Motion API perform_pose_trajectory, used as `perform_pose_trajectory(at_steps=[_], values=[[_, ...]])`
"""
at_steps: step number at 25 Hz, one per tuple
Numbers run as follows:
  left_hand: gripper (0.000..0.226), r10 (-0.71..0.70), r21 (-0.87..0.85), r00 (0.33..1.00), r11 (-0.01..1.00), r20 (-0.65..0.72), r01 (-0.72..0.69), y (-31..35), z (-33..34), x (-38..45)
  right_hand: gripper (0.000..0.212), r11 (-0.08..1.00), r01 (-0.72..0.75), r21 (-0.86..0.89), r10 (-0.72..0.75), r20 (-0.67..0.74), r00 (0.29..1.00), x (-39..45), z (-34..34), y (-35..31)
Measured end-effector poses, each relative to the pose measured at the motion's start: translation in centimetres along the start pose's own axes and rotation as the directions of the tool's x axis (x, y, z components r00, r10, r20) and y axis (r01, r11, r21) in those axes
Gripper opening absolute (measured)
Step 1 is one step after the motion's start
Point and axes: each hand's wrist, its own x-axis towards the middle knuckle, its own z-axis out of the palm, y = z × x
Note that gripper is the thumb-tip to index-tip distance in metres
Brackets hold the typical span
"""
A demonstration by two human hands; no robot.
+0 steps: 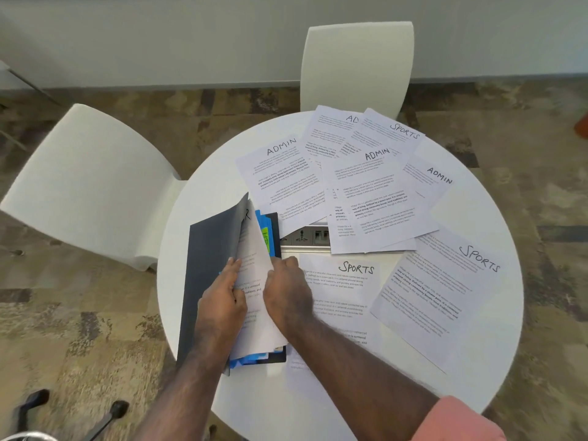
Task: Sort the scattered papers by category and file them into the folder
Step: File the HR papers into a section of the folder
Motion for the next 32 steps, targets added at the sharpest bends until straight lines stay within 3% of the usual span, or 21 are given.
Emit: perform_pose_trajectory(at_steps=[5, 8, 15, 20, 22, 26, 30, 32], values=[[0.055, -0.045, -0.014, 0.998, 0.999, 0.035, 0.046, 0.2, 0.4, 0.0, 0.026, 0.956, -0.147, 0.254, 0.103, 0.18, 0.978, 0.8, -1.1, 1.9], [0.054, -0.016, -0.02, 1.0, 1.0, 0.025, 0.017, 0.9, 1.1, -0.6, 0.026, 0.933, -0.195, 0.304, 0.146, 0.177, 0.973, 0.8, -0.7, 1.3], [0.056, -0.05, -0.021, 0.998, 0.999, -0.027, 0.05, 2.1, 1.2, -0.5, 0.013, 0.993, -0.112, 0.048, 0.11, 0.043, 0.993, 0.6, 0.5, 0.9], [0.055, -0.082, -0.068, 0.997, 0.994, 0.011, 0.083, 2.1, 1.5, -0.4, 0.033, 0.979, -0.202, 0.041, 0.198, 0.09, 0.976, 0.7, 1.1, 1.5], [0.055, -0.081, -0.059, 0.997, 0.995, 0.008, 0.082, 2.0, 1.9, -0.3, 0.04, 0.985, -0.169, 0.029, 0.164, 0.133, 0.977, 0.7, 1.3, 1.8], [0.05, -0.068, 0.063, 0.994, 0.996, 0.082, 0.063, 1.6, 3.8, 0.2, 0.029, 1.0, 0.009, 0.006, -0.01, 0.173, 0.985, 0.8, -0.5, 4.1], [0.04, -0.025, 0.282, 0.978, 0.959, 0.207, -0.035, 1.2, 6.5, 0.7, 0.025, 0.995, -0.041, 0.095, 0.033, 0.087, 0.996, 0.7, -3.9, 10.7], [0.052, -0.037, 0.398, 0.966, 0.915, 0.255, -0.07, 1.1, 8.1, 0.4, 0.024, 0.985, -0.114, 0.133, 0.112, 0.017, 0.994, -0.1, -5.6, 15.1]])
